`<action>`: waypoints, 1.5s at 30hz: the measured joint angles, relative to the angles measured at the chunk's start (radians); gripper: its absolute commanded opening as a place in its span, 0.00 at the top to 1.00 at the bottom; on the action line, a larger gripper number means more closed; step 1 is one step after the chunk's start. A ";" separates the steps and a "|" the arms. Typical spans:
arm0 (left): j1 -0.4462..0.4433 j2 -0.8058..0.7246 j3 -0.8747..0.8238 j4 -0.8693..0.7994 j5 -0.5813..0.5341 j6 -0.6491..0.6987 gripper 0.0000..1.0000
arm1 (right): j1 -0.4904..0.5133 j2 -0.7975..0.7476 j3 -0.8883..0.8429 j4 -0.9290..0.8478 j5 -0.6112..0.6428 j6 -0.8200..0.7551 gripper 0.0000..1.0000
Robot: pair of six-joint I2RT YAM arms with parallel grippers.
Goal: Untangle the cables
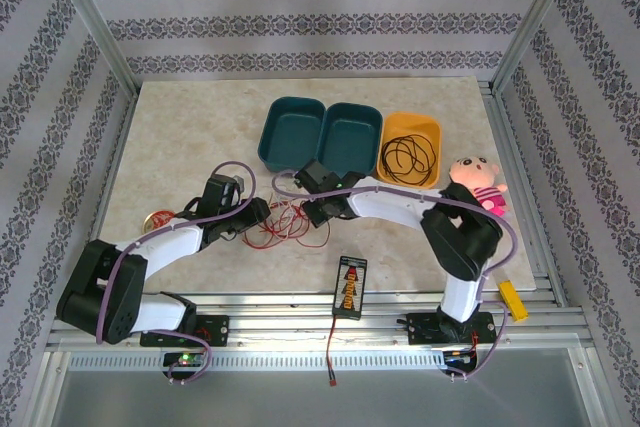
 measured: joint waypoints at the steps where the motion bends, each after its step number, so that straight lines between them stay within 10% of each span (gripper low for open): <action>1: 0.000 0.002 0.000 0.007 0.002 0.001 0.63 | 0.000 -0.027 0.000 -0.006 0.008 0.007 1.00; 45: 0.000 -0.065 -0.008 0.059 0.000 0.005 0.38 | -0.144 -0.650 0.069 -0.175 0.200 0.177 1.00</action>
